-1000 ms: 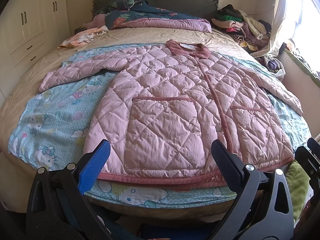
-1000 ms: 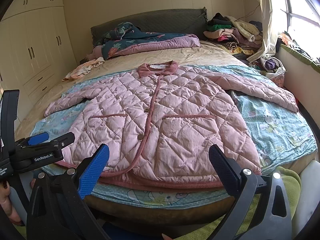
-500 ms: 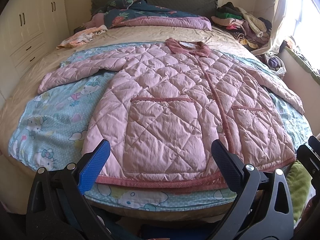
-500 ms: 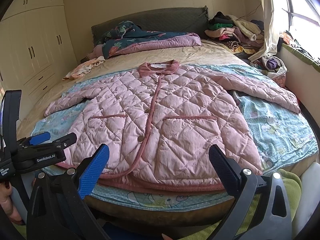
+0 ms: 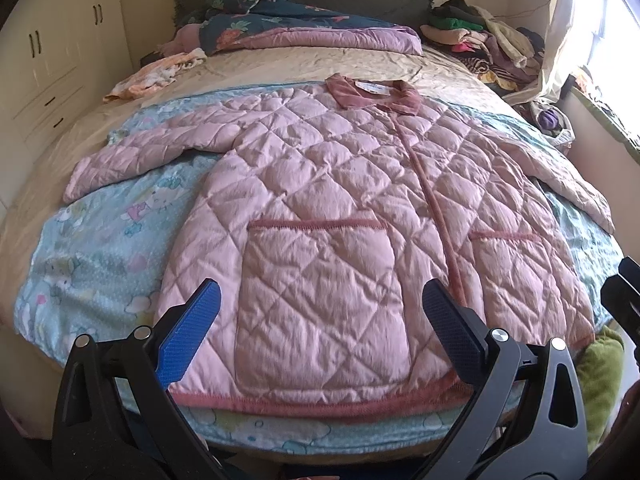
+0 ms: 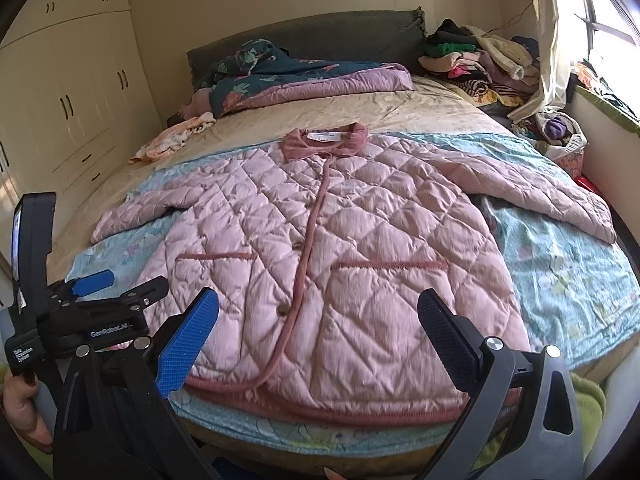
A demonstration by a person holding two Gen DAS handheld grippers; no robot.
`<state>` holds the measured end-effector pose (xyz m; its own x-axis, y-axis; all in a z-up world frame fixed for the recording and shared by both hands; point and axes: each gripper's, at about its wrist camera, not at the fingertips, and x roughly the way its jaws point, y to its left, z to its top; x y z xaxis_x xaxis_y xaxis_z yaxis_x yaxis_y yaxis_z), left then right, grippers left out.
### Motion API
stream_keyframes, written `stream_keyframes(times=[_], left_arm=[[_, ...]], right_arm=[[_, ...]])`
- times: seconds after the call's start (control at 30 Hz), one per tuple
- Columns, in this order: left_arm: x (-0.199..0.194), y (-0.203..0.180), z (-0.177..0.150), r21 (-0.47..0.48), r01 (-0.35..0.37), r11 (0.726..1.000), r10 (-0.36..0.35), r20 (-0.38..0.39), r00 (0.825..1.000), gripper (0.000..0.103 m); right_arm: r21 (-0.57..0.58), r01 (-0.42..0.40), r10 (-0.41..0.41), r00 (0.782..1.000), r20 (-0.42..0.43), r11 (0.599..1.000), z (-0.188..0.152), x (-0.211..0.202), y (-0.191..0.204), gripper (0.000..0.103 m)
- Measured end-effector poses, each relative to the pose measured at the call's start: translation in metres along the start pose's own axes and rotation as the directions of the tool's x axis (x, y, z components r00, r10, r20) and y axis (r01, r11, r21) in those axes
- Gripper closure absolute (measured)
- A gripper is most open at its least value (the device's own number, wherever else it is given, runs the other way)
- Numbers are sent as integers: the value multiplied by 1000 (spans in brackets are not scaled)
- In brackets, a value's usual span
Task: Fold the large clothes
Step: 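Move the right tool toward the jacket sleeve beside the right tool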
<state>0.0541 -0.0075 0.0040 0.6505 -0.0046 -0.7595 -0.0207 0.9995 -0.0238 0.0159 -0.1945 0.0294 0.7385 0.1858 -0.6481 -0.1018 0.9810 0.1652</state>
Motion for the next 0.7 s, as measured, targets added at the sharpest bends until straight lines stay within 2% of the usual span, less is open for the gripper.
stream_keyframes(times=[0.17, 0.4, 0.7], left_arm=[[8, -4, 19, -6, 23, 1000, -23, -6, 1000, 8], [23, -11, 46, -6, 15, 1000, -15, -27, 1000, 8], [40, -24, 86, 5, 18, 1000, -18, -22, 1000, 8]], right_arm=[[18, -15, 16, 1000, -14, 1000, 16, 11, -6, 4], [60, -37, 38, 999, -5, 998, 47, 23, -17, 4], [101, -17, 14, 999, 31, 995, 82, 37, -40, 4]])
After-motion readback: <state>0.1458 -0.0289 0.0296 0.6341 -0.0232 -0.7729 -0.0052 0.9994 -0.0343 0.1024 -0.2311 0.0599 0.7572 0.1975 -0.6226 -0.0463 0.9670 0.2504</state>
